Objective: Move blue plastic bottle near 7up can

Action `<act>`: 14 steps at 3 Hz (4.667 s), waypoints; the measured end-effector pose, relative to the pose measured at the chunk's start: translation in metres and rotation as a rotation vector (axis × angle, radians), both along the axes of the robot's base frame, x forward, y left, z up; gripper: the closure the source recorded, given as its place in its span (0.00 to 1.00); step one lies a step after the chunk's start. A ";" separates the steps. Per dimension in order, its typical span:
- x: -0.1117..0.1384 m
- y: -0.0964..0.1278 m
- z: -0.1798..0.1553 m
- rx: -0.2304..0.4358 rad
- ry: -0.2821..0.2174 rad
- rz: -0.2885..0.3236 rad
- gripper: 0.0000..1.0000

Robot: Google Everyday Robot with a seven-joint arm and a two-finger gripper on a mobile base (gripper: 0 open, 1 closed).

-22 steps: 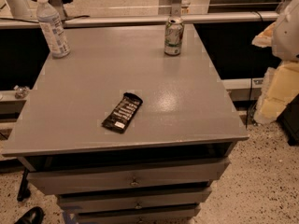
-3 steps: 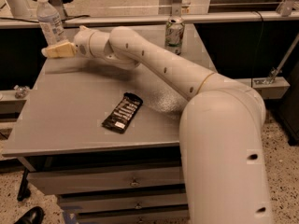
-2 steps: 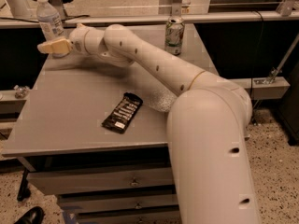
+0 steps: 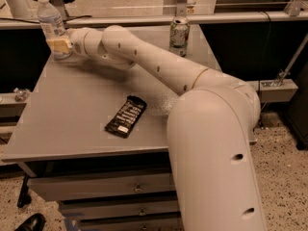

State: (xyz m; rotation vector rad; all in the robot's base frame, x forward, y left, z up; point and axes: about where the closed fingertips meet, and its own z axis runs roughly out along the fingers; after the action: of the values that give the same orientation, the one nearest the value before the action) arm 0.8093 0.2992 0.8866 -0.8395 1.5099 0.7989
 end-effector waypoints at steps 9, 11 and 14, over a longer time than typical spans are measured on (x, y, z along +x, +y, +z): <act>-0.141 -0.428 0.015 -0.091 -0.019 -0.551 1.00; -0.150 -0.452 0.020 -0.083 -0.022 -0.588 1.00; -0.099 -0.514 0.040 -0.147 -0.084 -0.681 1.00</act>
Offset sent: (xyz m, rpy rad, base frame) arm -0.0178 -0.0617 0.0089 0.0241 0.0074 -0.0935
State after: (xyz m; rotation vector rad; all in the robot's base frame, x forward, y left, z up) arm 0.7099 -0.2144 0.9270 -0.4019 1.6459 0.1496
